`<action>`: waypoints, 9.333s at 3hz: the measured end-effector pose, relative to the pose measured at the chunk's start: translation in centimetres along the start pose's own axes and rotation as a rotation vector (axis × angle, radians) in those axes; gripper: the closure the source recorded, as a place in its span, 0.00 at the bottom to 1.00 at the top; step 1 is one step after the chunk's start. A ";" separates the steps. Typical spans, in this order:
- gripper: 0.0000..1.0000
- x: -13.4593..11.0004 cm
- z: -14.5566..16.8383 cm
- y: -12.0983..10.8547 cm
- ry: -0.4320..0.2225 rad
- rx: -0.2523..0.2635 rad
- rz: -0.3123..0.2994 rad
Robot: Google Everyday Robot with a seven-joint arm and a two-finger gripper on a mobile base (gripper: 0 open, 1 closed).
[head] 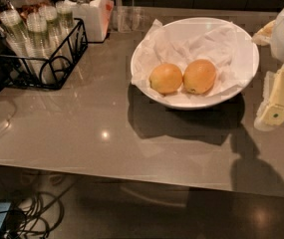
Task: Pick orange from white bowl
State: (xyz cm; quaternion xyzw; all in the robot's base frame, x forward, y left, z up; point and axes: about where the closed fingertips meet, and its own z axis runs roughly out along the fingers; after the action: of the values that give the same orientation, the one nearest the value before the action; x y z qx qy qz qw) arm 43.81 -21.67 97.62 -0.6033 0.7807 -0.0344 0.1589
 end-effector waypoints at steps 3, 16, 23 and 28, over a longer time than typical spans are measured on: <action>0.00 -4.2 -0.4 -6.4 -0.032 0.022 -0.156; 0.08 -5.2 12.3 -14.2 -0.299 -0.242 0.091; 0.13 -5.0 14.4 -13.3 -0.417 -0.326 0.265; 0.11 -4.1 15.5 -14.7 -0.109 -0.056 0.361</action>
Offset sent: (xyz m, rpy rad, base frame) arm 0.0548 0.0042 0.0218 -0.0101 -0.0352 0.0883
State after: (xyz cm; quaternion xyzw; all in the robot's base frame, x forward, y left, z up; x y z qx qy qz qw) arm 62.92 -19.61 87.35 -0.4587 0.8671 0.0493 0.1877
